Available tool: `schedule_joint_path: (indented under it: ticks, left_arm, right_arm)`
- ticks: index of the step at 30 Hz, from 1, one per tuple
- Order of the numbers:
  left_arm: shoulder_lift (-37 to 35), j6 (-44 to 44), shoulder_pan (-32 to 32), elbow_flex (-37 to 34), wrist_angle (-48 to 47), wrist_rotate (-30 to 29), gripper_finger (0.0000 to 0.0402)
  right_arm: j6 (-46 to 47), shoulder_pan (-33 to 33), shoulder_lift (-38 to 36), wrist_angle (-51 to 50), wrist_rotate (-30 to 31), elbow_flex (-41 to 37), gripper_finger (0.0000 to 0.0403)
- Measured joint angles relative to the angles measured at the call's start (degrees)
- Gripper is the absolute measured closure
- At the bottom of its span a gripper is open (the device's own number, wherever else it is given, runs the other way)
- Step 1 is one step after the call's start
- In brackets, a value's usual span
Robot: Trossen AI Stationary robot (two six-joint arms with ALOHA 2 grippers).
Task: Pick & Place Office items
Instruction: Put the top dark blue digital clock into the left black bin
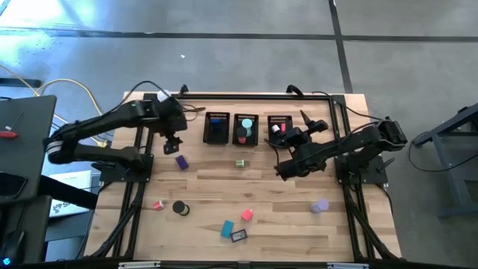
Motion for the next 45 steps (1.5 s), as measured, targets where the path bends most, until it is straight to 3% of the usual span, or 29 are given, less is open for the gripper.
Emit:
schedule_joint_path:
  ticks: [5, 10, 17, 20, 31, 36, 45]
  left_arm:
    - [-5.47, -3.84, -1.5, -0.04, -0.1, 4.37, 0.0155]
    - [-7.23, -2.66, -3.45, -0.06, 0.08, 13.73, 0.0155]
    - [-6.36, -6.62, -5.3, -0.06, 0.19, 14.05, 0.0155]
    - [-5.63, -6.33, -6.44, -0.06, -0.18, 12.98, 0.0155]
    - [-0.09, 13.13, -13.14, -0.08, -0.91, 0.73, 0.0155]
    - [3.55, 12.74, -14.78, -0.13, -4.64, -3.8, 0.0155]
    - [9.78, 10.0, -15.78, -0.3, -7.92, -4.43, 0.0155]
  right_arm:
    - [-0.11, -0.12, 0.01, 2.03, -0.22, 0.0, 0.0137]
    - [-0.46, -0.11, 0.01, 4.89, -1.39, 0.0, 0.0137]
    - [-0.74, -0.09, 0.02, 7.85, -4.76, 0.0, 0.0137]
    - [-0.75, -0.06, 0.02, 9.67, -6.16, 0.0, 0.0137]
    - [-2.24, 0.0, 0.48, 14.47, -9.89, 0.0, 0.0137]
    - [-9.55, -0.06, 0.52, 19.93, -10.75, 0.0, 0.0137]
    - [-20.65, -0.06, 0.52, 28.1, -12.93, 0.0, 0.0137]
